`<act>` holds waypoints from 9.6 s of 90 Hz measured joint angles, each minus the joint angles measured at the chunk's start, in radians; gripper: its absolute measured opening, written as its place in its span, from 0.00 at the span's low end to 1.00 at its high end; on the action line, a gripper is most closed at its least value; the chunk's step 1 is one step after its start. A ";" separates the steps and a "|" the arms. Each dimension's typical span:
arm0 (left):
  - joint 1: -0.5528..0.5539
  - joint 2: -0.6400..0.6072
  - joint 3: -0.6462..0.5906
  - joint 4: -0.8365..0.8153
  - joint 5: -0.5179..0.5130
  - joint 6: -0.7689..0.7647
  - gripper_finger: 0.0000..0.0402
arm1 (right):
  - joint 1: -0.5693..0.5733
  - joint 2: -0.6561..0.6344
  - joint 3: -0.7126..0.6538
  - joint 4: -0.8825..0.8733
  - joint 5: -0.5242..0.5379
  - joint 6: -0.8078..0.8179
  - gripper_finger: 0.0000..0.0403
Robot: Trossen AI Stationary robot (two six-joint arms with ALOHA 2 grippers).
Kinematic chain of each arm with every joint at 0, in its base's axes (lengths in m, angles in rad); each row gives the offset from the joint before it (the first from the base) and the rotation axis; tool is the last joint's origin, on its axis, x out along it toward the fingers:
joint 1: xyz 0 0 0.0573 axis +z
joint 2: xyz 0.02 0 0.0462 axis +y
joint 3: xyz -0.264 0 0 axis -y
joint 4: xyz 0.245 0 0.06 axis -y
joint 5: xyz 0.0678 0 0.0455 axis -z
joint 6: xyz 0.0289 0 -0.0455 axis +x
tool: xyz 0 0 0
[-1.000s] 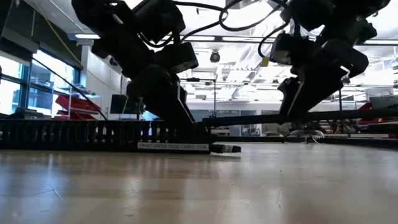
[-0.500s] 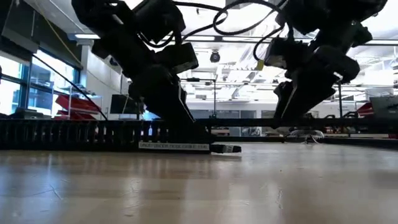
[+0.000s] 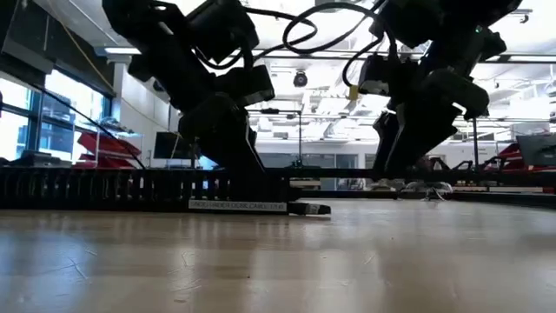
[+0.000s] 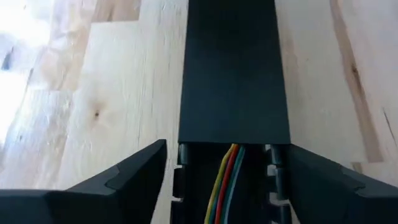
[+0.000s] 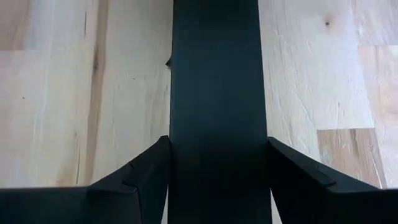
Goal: Ziptie cables
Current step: Close the black cable duct
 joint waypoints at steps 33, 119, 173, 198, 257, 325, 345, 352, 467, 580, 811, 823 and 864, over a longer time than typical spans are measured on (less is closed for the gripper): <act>0.003 -0.103 0.000 -0.001 0.017 0.027 0.77 | 0.000 0.000 0.001 -0.002 -0.002 0.007 0.51; 0.001 0.003 0.000 0.071 0.039 0.020 0.70 | 0.000 -0.002 -0.001 0.001 -0.008 0.020 0.51; 0.001 0.001 0.001 0.038 0.025 -0.008 0.52 | 0.000 -0.003 0.000 -0.002 0.010 0.020 0.72; -0.001 0.000 0.002 0.011 0.012 -0.008 0.52 | 0.000 -0.085 0.084 -0.257 0.065 0.029 0.71; -0.002 0.000 0.001 0.004 0.004 0.000 0.52 | 0.059 -0.279 -0.013 -1.006 -0.127 0.766 0.11; -0.022 0.000 0.002 -0.077 -0.047 0.008 0.52 | 0.078 -0.149 -0.024 -1.070 -0.115 0.956 0.00; -0.035 0.000 0.002 -0.094 -0.051 0.009 0.52 | 0.050 -0.149 -0.017 -1.092 -0.115 0.948 0.00; -0.038 0.000 0.002 -0.098 -0.057 0.006 0.52 | 0.043 -0.148 -0.017 -1.092 -0.115 0.949 0.00; -0.066 -0.040 -0.002 -0.187 -0.100 0.005 0.56 | 0.066 -0.164 -0.005 -1.023 -0.129 0.977 0.00; -0.036 -0.078 -0.001 -0.275 -0.072 0.019 0.50 | 0.066 -0.167 0.001 -0.921 -0.123 0.903 0.00; -0.034 -0.168 -0.006 -0.411 -0.120 -0.024 0.67 | -0.172 -0.135 -0.049 -0.948 0.077 0.866 0.00; -0.049 -0.168 -0.006 -0.411 -0.113 -0.024 0.67 | -0.184 -0.137 -0.049 -0.933 0.076 0.833 0.00; -0.067 -0.168 -0.006 -0.407 -0.128 -0.039 0.67 | -0.183 -0.196 -0.021 -0.900 0.037 0.791 0.00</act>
